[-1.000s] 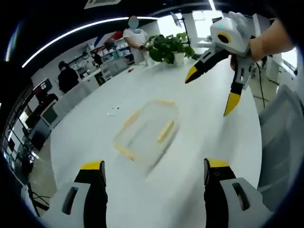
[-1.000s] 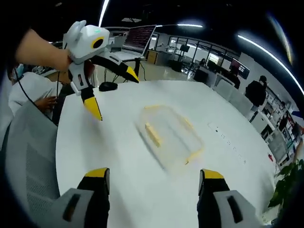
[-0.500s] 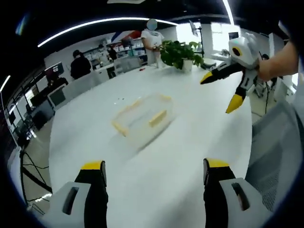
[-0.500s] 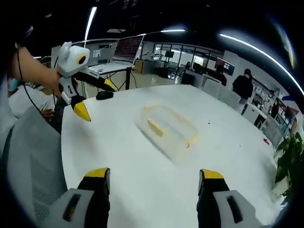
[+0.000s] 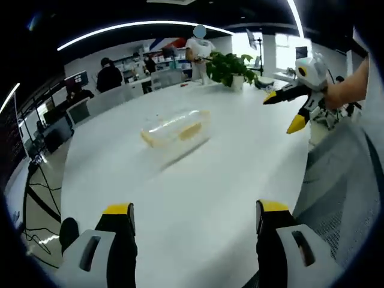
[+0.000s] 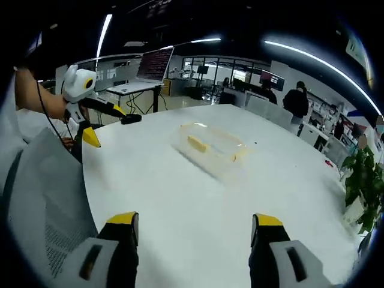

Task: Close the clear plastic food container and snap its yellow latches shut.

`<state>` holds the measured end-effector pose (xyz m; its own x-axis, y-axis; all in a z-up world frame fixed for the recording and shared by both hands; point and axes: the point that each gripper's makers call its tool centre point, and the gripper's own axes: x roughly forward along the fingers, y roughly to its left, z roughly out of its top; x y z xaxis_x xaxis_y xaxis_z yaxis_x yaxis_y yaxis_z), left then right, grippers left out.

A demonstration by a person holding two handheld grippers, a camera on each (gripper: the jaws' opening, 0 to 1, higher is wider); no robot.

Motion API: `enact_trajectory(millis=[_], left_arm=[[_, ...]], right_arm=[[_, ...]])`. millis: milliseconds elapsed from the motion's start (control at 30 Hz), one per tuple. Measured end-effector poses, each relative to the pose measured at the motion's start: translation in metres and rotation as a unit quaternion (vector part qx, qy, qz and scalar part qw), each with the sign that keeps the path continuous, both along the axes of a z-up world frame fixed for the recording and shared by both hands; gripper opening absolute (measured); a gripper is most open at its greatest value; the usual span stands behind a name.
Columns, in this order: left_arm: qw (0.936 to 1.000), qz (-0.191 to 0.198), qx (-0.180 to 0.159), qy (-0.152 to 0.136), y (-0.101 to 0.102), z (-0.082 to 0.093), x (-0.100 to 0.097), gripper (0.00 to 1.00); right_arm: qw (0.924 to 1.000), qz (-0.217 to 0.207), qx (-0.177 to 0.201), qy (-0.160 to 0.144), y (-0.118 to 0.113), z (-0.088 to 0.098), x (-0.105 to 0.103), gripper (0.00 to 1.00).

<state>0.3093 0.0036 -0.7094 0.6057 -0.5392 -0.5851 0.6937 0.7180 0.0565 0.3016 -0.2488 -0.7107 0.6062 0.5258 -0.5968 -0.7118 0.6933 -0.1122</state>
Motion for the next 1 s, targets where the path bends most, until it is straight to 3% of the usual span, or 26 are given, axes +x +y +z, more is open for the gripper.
enact_trajectory(millis=[400, 600, 1000], left_arm=[[0.9996, 0.023, -0.018, -0.006, 0.002, -0.002, -0.022, 0.78], [0.9987, 0.034, -0.037, -0.009, 0.001, -0.004, -0.020, 0.78], [0.9978, 0.052, -0.040, -0.015, 0.007, -0.004, -0.017, 0.78]], right_arm=[[0.9987, -0.036, 0.032, 0.015, -0.010, -0.012, -0.034, 0.76], [0.9977, -0.053, 0.043, -0.001, -0.014, -0.004, -0.029, 0.76], [0.9980, -0.054, 0.034, 0.002, -0.014, -0.009, -0.029, 0.76]])
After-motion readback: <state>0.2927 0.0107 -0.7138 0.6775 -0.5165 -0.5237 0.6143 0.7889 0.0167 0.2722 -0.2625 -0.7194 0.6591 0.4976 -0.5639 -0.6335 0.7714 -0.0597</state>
